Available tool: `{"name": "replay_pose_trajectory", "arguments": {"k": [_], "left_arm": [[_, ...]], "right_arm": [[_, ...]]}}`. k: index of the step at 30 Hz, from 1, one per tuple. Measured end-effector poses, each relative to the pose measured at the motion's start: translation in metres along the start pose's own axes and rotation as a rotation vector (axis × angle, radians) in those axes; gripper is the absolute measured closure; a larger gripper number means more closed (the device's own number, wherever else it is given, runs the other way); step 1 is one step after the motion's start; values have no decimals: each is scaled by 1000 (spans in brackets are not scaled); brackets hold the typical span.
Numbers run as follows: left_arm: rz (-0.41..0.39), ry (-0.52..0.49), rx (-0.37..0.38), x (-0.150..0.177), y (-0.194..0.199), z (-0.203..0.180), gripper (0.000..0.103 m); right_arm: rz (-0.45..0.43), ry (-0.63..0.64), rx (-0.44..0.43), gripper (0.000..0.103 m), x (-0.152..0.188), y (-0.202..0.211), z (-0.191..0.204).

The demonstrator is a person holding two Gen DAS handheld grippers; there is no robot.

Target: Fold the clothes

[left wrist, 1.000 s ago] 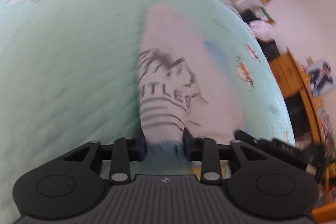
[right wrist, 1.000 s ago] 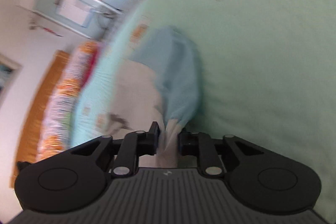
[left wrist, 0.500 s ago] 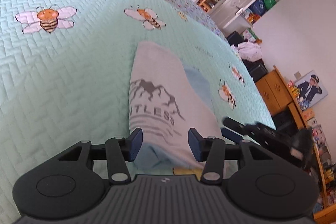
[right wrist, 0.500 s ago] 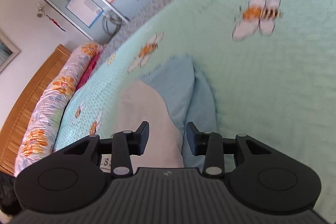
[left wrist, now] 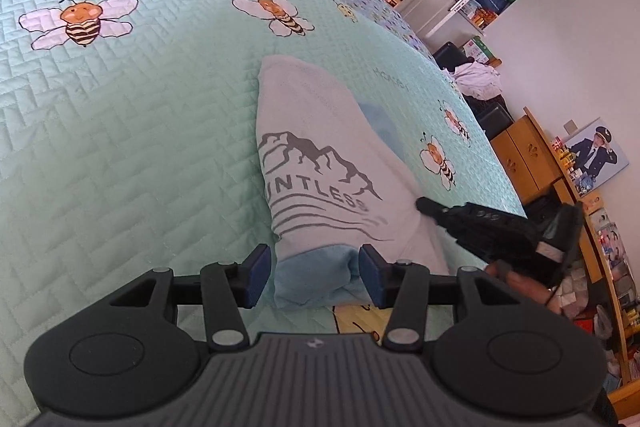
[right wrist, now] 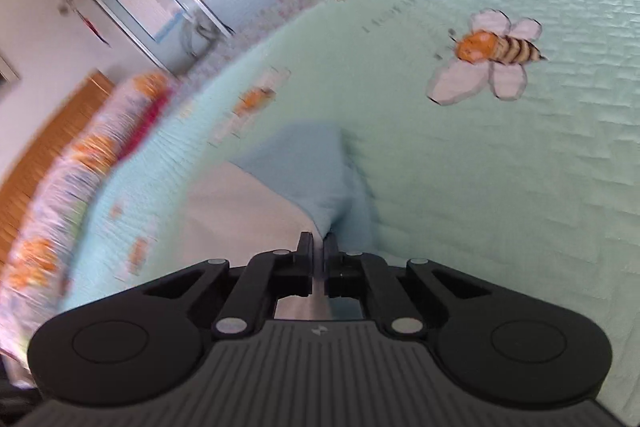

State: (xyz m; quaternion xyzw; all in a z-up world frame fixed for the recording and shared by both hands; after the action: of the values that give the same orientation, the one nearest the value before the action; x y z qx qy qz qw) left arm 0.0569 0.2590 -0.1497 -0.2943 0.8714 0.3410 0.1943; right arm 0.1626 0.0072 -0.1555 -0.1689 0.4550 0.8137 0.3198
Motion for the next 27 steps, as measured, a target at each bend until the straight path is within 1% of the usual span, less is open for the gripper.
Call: {"name": "replay_pose_trajectory", "arguments": {"k": [1, 2, 3, 4, 5, 8, 11, 13, 14, 17, 18, 20, 27], "left_arm": [[3, -14, 5, 1, 1, -4, 52], [6, -28, 9, 1, 1, -7, 52], [4, -46, 13, 0, 3, -10, 52], [2, -65, 15, -2, 5, -12, 52], [-3, -82, 15, -4, 7, -15, 51], [-10, -123, 3, -9, 9, -16, 50], [-7, -166, -27, -9, 10, -17, 50], [0, -180, -37, -7, 10, -17, 50], [5, -183, -39, -6, 11, -17, 50], [20, -189, -49, -1, 12, -17, 50], [25, -191, -53, 0, 12, -17, 50], [30, -193, -58, 3, 13, -17, 50], [52, -203, -43, 8, 5, -22, 50]], "right_arm": [[2, -5, -8, 93, 3, 3, -1], [4, -10, -16, 87, 7, 6, -2], [6, -16, -24, 69, 10, 8, -3], [8, -21, -32, 61, 13, 11, -5], [10, -26, -39, 57, 17, 14, -6], [15, -42, -63, 57, 27, 23, -9], [49, 1, -44, 57, 48, 27, -9], [74, 24, -29, 58, 64, 26, -9], [87, 35, -21, 62, 72, 26, -10], [88, 31, 0, 96, 72, 20, -15], [81, 31, -3, 98, 69, 20, -16], [69, 35, -8, 99, 62, 23, -17], [69, 66, 38, 97, 60, 24, -28]]}}
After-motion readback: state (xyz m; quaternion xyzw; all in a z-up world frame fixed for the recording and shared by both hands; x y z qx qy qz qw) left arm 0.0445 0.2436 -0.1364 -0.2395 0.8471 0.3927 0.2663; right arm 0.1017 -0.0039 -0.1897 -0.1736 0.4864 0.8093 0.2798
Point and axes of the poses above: each gripper's, at about its wrist camera, not at the fingertips, and y roughly against the way its jaws point, z to its left, x to its underside, the point moved 10 cm from there along -y, roughly the way its jaws point, and after that the axes turned 13 degrees about x, right-handed, at the moved point
